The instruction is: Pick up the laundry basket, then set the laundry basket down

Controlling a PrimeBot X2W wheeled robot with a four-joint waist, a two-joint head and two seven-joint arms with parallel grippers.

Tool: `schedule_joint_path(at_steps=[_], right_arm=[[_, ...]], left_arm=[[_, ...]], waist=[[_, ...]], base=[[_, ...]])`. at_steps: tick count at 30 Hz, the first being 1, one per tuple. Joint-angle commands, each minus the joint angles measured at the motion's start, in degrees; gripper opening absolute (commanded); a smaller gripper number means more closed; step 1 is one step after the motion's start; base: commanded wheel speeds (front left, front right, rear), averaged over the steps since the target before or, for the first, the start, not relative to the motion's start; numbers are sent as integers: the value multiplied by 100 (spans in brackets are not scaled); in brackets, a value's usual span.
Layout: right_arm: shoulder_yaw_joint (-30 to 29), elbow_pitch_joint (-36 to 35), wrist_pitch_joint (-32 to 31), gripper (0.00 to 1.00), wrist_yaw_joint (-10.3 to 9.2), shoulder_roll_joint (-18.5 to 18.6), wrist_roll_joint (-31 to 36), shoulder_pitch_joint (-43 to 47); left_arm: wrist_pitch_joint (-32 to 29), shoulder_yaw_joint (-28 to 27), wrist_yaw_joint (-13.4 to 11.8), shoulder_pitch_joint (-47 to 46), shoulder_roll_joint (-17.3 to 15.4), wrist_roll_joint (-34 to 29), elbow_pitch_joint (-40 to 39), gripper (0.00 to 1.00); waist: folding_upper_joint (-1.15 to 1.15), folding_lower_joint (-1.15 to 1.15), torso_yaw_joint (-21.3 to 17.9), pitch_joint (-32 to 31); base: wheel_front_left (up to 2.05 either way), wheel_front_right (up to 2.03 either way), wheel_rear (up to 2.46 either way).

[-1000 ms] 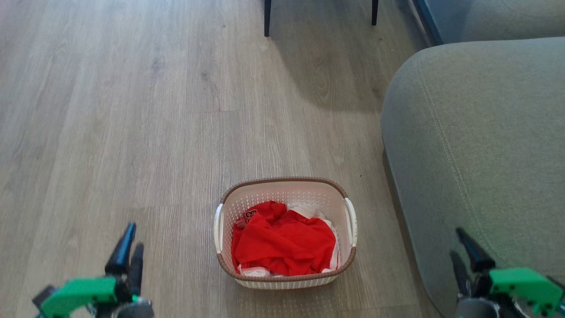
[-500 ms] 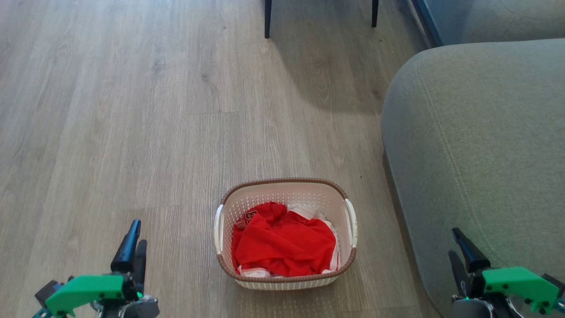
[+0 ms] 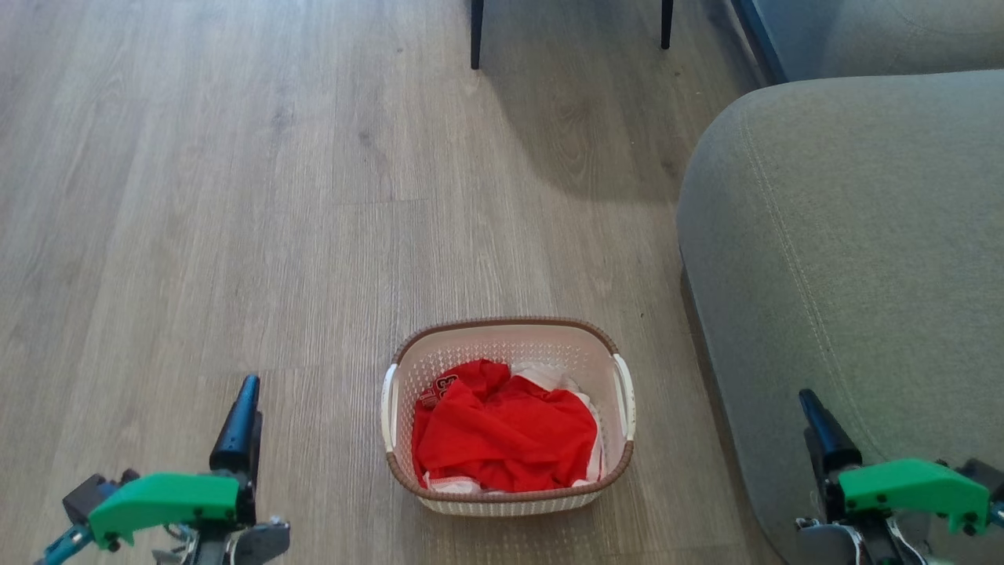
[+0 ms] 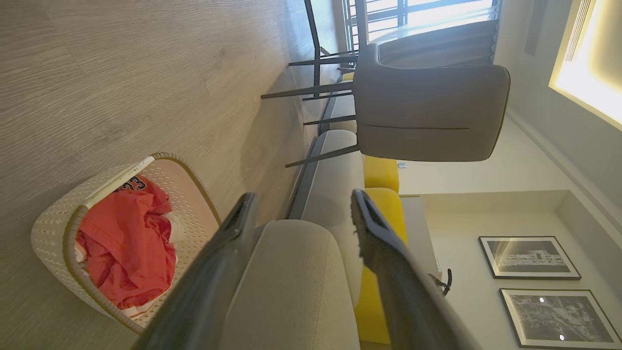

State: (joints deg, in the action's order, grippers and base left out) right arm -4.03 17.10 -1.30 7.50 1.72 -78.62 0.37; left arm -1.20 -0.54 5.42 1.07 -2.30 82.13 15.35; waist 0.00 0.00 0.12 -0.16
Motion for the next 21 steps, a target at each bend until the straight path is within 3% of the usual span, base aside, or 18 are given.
schedule_joint_path(at_steps=[1,21], right_arm=[[48,-265,79,100,0,46,176,-232],[296,-636,397,100,0,60,1777,-235]], left_arm=[[68,-9,-26,-254,-35,-167,-265,100],[387,236,-243,-263,-40,-2144,-645,100]], waist=[[0,0,1,0],[0,0,12,-13]], base=[[0,0,0],[0,0,0]])
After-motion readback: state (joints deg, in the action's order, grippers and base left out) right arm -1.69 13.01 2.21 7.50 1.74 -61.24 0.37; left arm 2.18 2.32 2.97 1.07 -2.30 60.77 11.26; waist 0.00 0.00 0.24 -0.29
